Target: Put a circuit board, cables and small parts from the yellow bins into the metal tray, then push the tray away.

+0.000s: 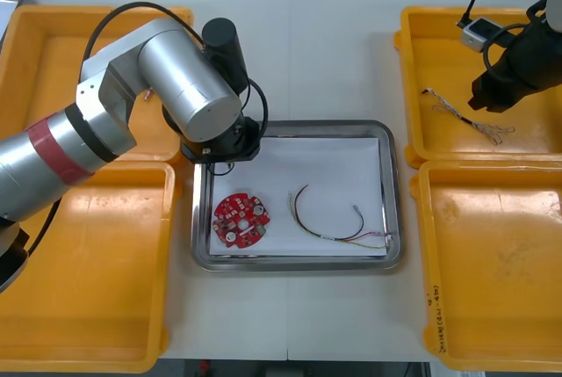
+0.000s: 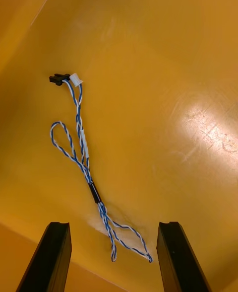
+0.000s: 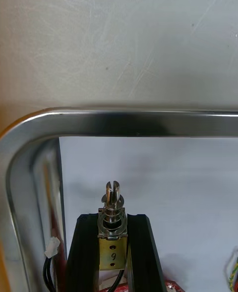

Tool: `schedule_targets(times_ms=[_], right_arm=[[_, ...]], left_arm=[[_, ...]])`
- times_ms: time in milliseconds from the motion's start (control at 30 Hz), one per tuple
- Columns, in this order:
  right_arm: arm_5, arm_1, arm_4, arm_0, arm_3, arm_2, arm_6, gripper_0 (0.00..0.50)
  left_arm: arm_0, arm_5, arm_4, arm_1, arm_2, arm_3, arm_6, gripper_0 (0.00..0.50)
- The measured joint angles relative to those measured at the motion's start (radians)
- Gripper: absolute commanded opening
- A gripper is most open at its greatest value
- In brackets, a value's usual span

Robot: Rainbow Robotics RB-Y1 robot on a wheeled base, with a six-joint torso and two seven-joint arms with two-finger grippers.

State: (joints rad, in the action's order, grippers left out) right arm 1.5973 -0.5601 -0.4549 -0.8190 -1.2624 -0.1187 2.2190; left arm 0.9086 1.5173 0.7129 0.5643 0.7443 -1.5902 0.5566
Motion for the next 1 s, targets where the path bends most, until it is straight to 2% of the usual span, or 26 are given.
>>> schedule_targets(times_ms=[400,433,467,500,533,567,600,667,767,867,1000], right_arm=[[-0.069,0.001,0.025,0.045,0.004,0.056,0.0,0.5],[-0.075,0.002,0.025,0.047,0.01,0.056,0.0,0.5],[-0.081,0.002,0.025,0.049,0.018,0.056,0.0,0.5],[-0.09,0.002,0.025,0.05,0.027,0.056,0.0,0.5],[-0.104,0.002,0.025,0.05,0.039,0.056,0.0,0.5],[-0.117,0.002,0.025,0.05,0.051,0.056,0.0,0.5],[-0.126,0.002,0.025,0.05,0.061,0.056,0.0,0.5],[-0.14,0.002,0.025,0.05,0.076,0.056,0.0,0.5],[-0.143,0.003,0.025,0.051,0.082,0.056,0.0,0.5],[-0.145,0.004,0.025,0.051,0.082,0.056,0.0,0.5],[-0.168,0.009,0.024,0.051,0.103,0.056,0.0,0.5]], left_arm=[[-0.015,-0.035,-0.002,-0.001,0.031,0.002,-0.023,0.003],[-0.015,-0.035,-0.002,-0.001,0.034,0.002,-0.023,0.047],[-0.015,-0.035,-0.002,-0.001,0.036,0.002,-0.023,0.139],[-0.015,-0.035,-0.002,-0.001,0.037,0.002,-0.023,0.194],[-0.015,-0.035,-0.002,-0.001,0.038,0.002,-0.023,0.301],[-0.015,-0.035,-0.002,-0.001,0.038,0.002,-0.024,0.347],[-0.015,-0.036,-0.002,-0.001,0.038,0.002,-0.024,0.359],[-0.015,-0.039,-0.002,-0.001,0.038,0.002,-0.025,0.424],[-0.015,-0.04,-0.002,-0.001,0.038,0.002,-0.029,0.466],[-0.015,-0.04,-0.003,-0.001,0.038,0.002,-0.046,0.493],[-0.015,-0.04,-0.005,-0.001,0.038,0.002,-0.069,0.5]])
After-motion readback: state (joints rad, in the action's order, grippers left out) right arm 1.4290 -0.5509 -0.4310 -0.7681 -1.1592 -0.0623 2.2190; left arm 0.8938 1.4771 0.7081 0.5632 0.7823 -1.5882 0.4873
